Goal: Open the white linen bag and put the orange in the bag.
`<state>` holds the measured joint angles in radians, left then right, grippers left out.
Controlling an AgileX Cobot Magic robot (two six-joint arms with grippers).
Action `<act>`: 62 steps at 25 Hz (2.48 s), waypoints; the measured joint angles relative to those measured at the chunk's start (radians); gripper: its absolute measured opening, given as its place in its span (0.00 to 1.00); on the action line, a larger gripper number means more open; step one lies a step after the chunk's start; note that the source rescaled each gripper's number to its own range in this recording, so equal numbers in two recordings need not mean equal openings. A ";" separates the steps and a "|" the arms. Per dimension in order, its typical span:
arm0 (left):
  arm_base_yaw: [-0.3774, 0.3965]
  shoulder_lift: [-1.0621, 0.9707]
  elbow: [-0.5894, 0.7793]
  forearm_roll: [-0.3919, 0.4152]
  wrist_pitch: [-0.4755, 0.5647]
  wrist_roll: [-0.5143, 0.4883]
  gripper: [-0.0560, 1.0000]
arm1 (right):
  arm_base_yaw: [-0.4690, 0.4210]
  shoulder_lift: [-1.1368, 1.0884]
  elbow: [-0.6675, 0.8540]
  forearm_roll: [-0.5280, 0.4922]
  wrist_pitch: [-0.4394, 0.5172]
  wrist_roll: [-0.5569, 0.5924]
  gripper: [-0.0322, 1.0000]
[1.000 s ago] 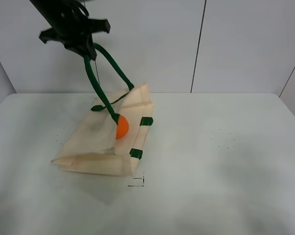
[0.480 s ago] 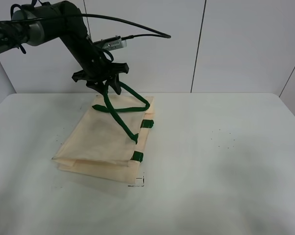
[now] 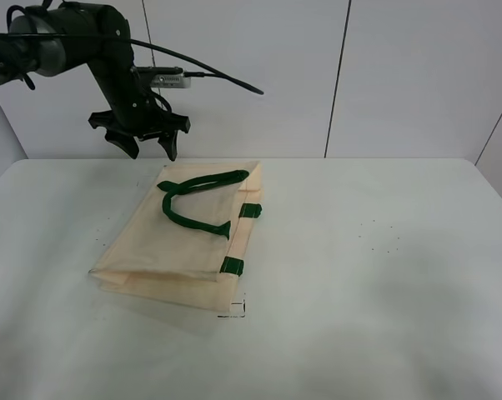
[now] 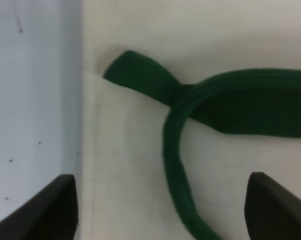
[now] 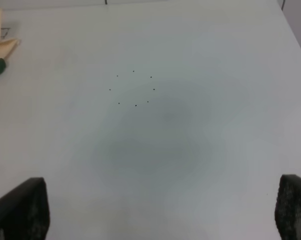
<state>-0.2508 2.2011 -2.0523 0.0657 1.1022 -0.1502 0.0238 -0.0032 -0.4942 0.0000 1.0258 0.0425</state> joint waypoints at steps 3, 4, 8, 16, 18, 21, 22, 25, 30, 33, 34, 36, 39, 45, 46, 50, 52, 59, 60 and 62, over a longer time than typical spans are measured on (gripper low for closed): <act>0.050 0.000 0.000 -0.002 0.008 0.001 0.79 | 0.000 0.000 0.000 0.000 0.000 0.000 1.00; 0.073 0.000 0.000 -0.002 0.014 0.005 0.79 | 0.000 0.000 0.000 0.000 0.000 0.000 1.00; 0.166 0.000 0.000 0.002 0.043 0.020 0.79 | 0.000 0.000 0.000 0.000 0.000 0.000 1.00; 0.281 -0.009 0.016 0.009 0.085 0.023 0.79 | 0.000 0.000 0.000 0.000 0.000 0.000 1.00; 0.284 -0.042 0.065 0.009 0.085 0.024 0.79 | 0.000 0.000 0.000 0.000 0.000 0.000 1.00; 0.284 -0.119 0.169 0.007 0.085 0.026 0.79 | 0.000 0.000 0.000 0.000 0.000 0.000 1.00; 0.284 -0.152 0.214 0.007 0.085 0.026 0.79 | 0.000 0.000 0.000 0.000 0.000 0.000 1.00; 0.284 -0.258 0.361 0.004 0.084 0.022 0.79 | 0.000 0.000 0.000 0.000 0.000 0.000 1.00; 0.284 -0.475 0.662 0.002 0.084 0.016 0.79 | 0.000 0.000 0.000 0.000 0.000 0.000 1.00; 0.284 -0.648 0.838 0.002 0.084 0.016 0.79 | 0.000 0.000 0.000 0.000 0.000 0.000 1.00; 0.284 -0.700 0.899 0.002 0.084 0.016 0.79 | 0.000 0.000 0.000 0.000 0.000 0.000 1.00; 0.284 -0.830 1.004 0.002 0.084 0.016 0.79 | 0.000 0.000 0.000 0.000 0.000 0.000 1.00; 0.284 -1.016 1.154 0.002 0.078 0.029 0.79 | 0.000 0.000 0.000 0.000 0.000 0.000 1.00; 0.284 -1.380 1.420 0.002 0.007 0.096 0.79 | 0.000 0.000 0.000 0.000 0.000 0.000 1.00; 0.284 -1.440 1.460 0.002 -0.008 0.101 0.79 | 0.000 0.000 0.000 0.000 0.000 0.000 1.00; 0.284 -1.656 1.550 -0.027 -0.032 0.135 0.79 | 0.000 0.000 0.000 0.000 0.000 0.000 1.00; 0.284 -1.754 1.552 -0.044 -0.042 0.159 0.79 | 0.000 0.000 0.000 0.000 0.000 0.000 1.00; 0.284 -2.004 1.558 -0.052 -0.043 0.165 0.79 | 0.000 0.000 0.000 0.000 0.000 0.000 1.00; 0.284 -2.030 1.558 -0.053 -0.043 0.165 0.79 | 0.000 0.000 0.000 0.000 0.000 0.000 1.00; 0.284 -2.077 1.558 -0.055 -0.043 0.165 0.79 | 0.000 0.000 0.000 0.000 0.000 0.000 1.00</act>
<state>0.0335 0.1241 -0.4944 0.0107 1.0592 0.0148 0.0238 -0.0032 -0.4942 0.0000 1.0258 0.0425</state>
